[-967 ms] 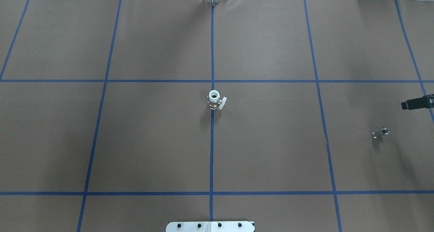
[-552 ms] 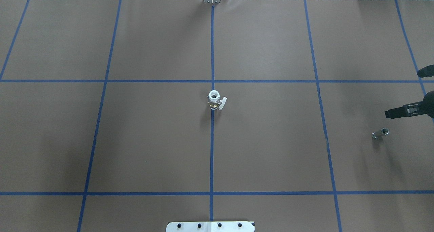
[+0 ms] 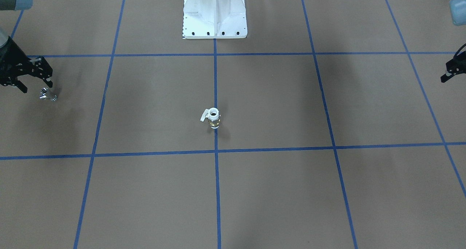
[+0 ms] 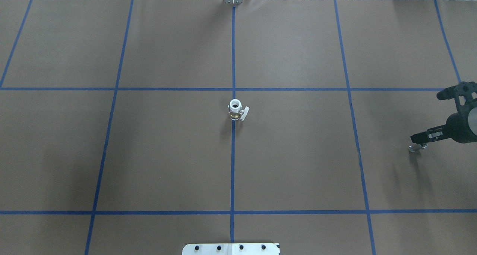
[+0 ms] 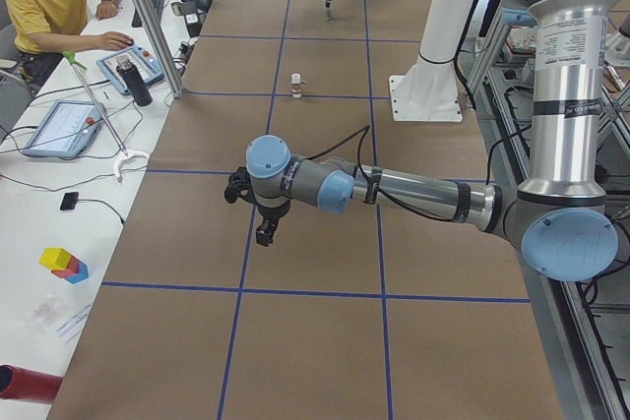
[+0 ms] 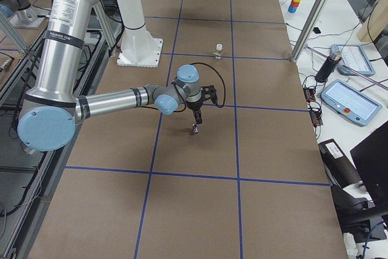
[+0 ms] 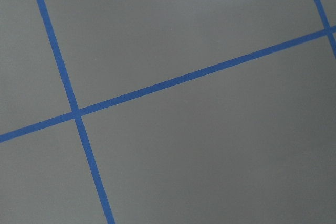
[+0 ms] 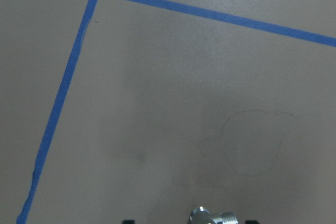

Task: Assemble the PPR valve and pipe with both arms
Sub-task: 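Lower the right gripper onto the chrome valve and grasp it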

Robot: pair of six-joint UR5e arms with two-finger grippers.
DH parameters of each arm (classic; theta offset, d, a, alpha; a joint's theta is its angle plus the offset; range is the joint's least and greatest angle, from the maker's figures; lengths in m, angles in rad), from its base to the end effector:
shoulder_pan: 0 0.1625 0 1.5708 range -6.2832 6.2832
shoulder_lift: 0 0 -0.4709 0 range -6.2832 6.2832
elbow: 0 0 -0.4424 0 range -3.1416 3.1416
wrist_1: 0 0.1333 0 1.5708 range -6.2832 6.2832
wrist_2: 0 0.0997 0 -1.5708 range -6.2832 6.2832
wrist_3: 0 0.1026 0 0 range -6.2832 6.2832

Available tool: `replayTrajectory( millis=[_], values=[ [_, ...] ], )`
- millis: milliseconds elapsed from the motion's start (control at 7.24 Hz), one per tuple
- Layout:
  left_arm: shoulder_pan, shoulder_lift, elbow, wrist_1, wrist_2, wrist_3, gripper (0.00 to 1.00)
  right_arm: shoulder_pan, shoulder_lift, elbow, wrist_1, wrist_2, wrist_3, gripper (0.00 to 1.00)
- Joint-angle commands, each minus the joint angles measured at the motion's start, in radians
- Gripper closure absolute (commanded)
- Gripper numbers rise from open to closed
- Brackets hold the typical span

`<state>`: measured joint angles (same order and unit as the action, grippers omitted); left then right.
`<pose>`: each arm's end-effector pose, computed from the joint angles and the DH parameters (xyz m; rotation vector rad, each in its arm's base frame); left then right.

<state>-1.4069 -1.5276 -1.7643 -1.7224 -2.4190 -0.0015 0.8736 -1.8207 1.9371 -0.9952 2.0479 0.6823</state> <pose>0.0313 -0.5345 0.6019 0.2136 0.8645 0.2796 -0.2279 -0.4064 0.5740 0.2322 -0.7851 -0.1791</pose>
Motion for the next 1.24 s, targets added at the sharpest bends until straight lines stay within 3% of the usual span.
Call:
replayTrajectory(
  millis=[0, 276, 552, 1105],
  values=[
    [0.0, 0.0, 0.0, 0.0, 0.0, 0.0, 0.0, -0.014, 0.0, -0.033, 0.004, -0.006, -0.007, 0.29],
    [0.0, 0.0, -0.001, -0.002, 0.001, 0.0, 0.0, -0.015, -0.002, -0.078, 0.056, -0.011, -0.027, 0.3],
    [0.0, -0.002, -0.001, -0.002, 0.001, 0.0, 0.0, -0.022, 0.0, -0.087, 0.056, -0.012, -0.027, 0.36],
    [0.0, -0.003, 0.0, -0.002, 0.001, 0.0, 0.0, -0.041, 0.001, -0.09, 0.056, -0.012, -0.027, 0.36]
  ],
)
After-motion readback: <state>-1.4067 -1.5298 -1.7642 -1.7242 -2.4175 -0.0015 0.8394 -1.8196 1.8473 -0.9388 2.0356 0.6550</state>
